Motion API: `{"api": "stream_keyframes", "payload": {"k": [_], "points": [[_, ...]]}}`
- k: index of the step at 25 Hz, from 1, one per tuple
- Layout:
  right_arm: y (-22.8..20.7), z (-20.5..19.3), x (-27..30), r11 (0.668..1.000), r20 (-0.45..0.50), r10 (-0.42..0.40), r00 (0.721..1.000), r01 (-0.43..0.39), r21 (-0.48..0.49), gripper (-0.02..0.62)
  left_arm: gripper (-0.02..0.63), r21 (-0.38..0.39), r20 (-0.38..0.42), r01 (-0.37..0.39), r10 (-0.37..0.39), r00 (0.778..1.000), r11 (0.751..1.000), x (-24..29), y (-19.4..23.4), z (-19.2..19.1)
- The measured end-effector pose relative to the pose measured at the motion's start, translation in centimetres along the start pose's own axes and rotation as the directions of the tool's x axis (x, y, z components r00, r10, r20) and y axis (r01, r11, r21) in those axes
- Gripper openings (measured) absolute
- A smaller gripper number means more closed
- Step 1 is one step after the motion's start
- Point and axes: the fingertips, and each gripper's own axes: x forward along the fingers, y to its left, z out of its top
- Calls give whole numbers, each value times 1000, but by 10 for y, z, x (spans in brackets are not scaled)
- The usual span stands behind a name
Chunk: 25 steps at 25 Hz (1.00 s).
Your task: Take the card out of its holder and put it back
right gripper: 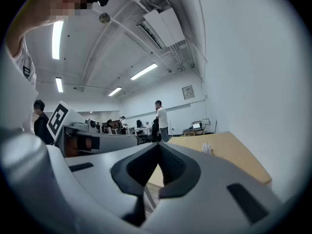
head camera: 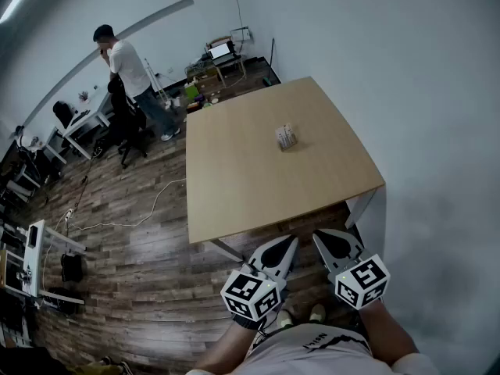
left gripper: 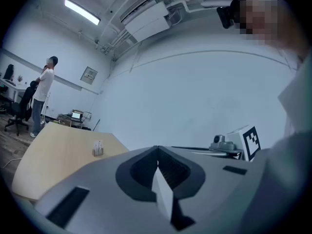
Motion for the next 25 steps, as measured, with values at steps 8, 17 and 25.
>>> {"api": "stream_keyframes", "payload": {"k": [8,17,25], "points": [[8,17,-21,999,23,31,999,-31,10,14,15,6,9,-5,5,1000,1000,-7,-16,10],[-35,17,-26,1000,61,3,998,-4,22,15,15,22,22,-58,58,998,998,18,3,7],[-55,21,-34,1000,72,10,997,-12,17,14,15,35,13,-68,67,998,997,42,-7,3]]}}
